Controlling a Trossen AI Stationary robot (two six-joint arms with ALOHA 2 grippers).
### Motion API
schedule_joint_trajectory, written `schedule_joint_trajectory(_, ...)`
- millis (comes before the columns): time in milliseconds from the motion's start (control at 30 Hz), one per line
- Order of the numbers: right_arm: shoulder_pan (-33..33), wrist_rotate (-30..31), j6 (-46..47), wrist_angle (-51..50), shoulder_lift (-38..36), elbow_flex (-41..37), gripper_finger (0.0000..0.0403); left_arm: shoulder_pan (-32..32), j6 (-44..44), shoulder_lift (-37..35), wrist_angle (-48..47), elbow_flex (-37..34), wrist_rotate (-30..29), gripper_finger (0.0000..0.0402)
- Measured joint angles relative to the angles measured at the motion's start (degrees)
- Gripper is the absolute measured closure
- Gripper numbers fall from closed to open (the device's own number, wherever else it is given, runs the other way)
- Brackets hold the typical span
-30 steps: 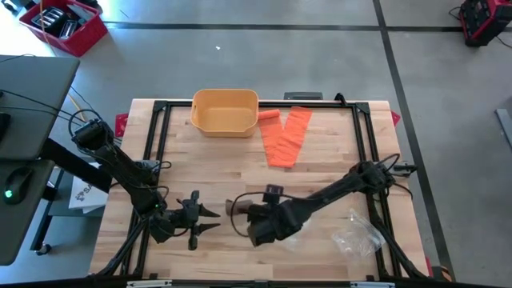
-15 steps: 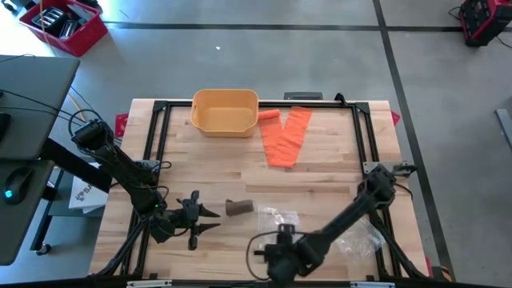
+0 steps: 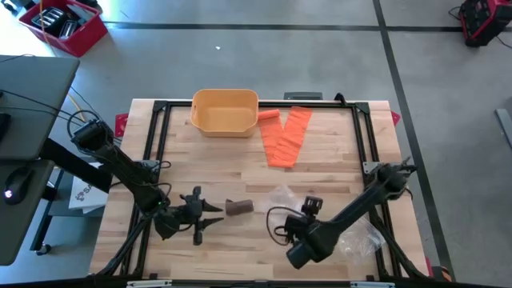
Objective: Roll bandage
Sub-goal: Open the left transparent zip bag
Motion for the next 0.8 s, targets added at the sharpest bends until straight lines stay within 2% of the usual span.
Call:
schedule_joint_trajectory(133, -0.1, -3.6, -7.91, 7.85, -4.13, -3.21, 0.0172, 0.97, 0.69, 0.0, 0.92, 0.0, 0.33, 0.0283)
schedule_joint_trajectory(267, 0.01, -9.14, -18.26, 12.15, -4.77, -9.66, 0.0172, 1.18, 0.53, 0.02, 1.26, 0.04, 0.67, 0.0283)
schedule_joint_trajectory(367, -0.94, -12.78, -19.32, 17.92, -4.68, -16.34, 0.0172, 0.94, 0.26, 0.02, 1.56, 0.04, 1.09, 0.0283)
schedule_joint_trajectory(467, -2.57, -9.13, -12.52, 22.77, -4.6, -20.46, 0.0172, 0.81, 0.25, 0.04, 1.54, 0.02, 1.42, 0.0283)
schedule_joint_trajectory(600, -5.85, -2.33, -9.08, 28.98, -4.62, -19.01, 0.0172, 1.1, 0.36, 0.04, 1.58, 0.02, 1.42, 0.0283)
schedule_joint_trajectory(700, -7.7, 0.49, -12.13, 27.57, -4.62, -14.98, 0.0172, 1.2, 0.38, 0.04, 1.59, 0.02, 1.39, 0.0283)
schedule_joint_trajectory(800, -8.53, -0.98, -20.07, 24.85, -4.72, -11.04, 0.0172, 1.2, 0.4, 0.04, 1.59, 0.02, 1.42, 0.0283)
